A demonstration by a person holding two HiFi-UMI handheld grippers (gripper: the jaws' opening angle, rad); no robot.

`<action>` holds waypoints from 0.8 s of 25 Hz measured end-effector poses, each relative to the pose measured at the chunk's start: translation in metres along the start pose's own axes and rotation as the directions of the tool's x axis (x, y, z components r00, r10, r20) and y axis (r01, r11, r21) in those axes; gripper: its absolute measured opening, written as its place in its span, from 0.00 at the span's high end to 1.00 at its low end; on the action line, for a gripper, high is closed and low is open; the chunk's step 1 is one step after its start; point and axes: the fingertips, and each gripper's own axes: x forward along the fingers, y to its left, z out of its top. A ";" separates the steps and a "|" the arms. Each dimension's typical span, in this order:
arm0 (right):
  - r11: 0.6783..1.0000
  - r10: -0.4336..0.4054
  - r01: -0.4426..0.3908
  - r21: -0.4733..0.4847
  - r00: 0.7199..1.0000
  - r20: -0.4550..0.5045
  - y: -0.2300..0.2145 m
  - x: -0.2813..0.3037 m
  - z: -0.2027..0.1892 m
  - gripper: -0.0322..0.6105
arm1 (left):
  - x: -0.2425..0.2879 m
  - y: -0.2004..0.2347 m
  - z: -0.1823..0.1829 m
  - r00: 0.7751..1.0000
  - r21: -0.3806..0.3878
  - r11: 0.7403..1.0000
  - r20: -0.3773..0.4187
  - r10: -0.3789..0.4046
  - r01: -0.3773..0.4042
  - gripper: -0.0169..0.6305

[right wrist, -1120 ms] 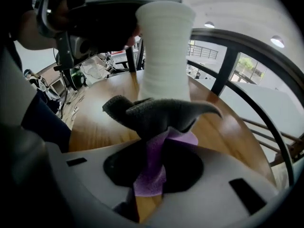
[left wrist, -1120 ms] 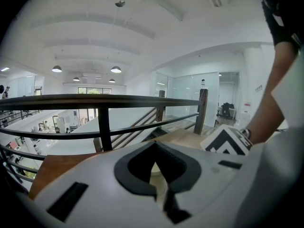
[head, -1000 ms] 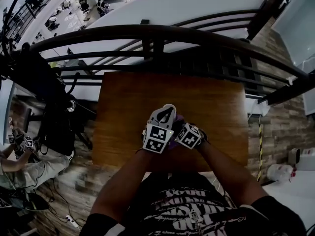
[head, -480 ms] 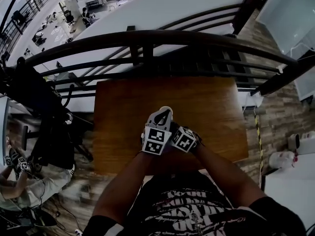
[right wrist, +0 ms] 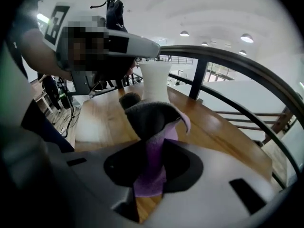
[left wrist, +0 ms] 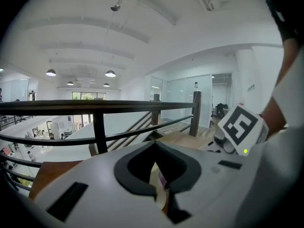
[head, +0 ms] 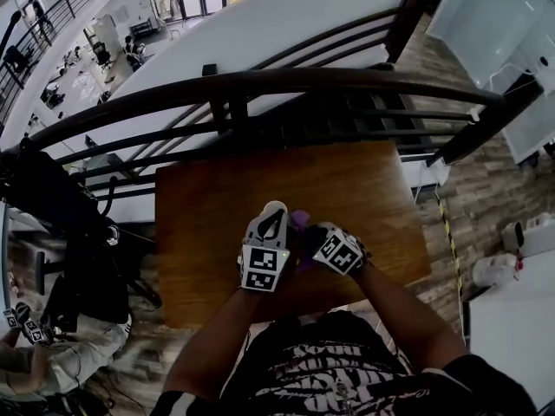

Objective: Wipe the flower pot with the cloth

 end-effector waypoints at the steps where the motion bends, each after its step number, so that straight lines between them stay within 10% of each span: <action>1: 1.000 -0.005 0.005 0.009 1.000 0.012 -0.002 -0.005 -0.001 0.82 | -0.003 -0.001 0.005 1.000 0.003 1.000 0.008 0.005 -0.005 0.98; 20: 0.980 -0.109 0.087 0.179 0.987 0.121 -0.103 -0.125 -0.127 0.82 | 0.086 -0.180 -0.009 0.992 -0.080 0.993 -0.082 -0.098 0.092 0.98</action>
